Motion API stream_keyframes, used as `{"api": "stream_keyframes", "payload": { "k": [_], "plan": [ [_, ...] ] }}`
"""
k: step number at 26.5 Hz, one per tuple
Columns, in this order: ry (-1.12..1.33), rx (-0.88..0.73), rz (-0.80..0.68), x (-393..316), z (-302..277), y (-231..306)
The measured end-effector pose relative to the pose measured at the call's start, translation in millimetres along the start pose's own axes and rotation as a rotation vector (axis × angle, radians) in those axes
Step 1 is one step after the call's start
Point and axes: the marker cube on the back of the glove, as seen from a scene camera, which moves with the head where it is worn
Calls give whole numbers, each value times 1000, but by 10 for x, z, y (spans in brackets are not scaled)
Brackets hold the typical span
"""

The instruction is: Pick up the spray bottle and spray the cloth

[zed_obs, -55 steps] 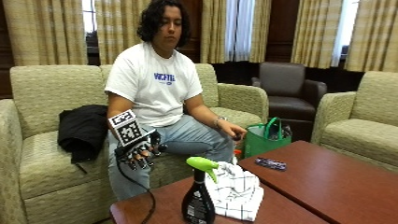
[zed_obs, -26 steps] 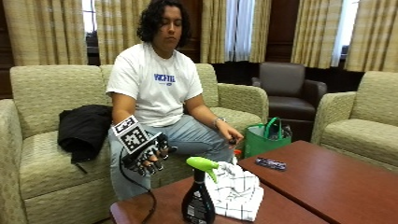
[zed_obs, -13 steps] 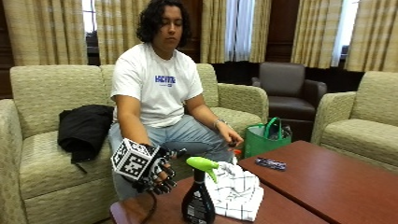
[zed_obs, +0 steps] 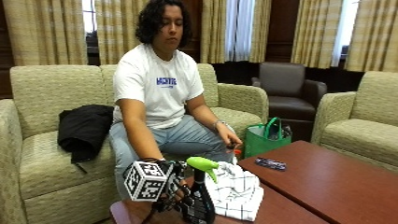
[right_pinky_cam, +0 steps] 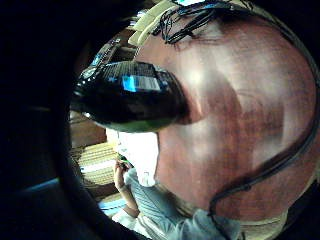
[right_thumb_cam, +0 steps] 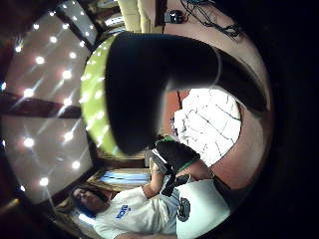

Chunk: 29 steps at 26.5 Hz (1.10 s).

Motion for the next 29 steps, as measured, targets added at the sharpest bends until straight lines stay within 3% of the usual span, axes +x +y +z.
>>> {"api": "stream_keyframes", "payload": {
  "k": [29],
  "plan": [
    [-84, 3, -109, -230, 449, -721]
  ]
}}
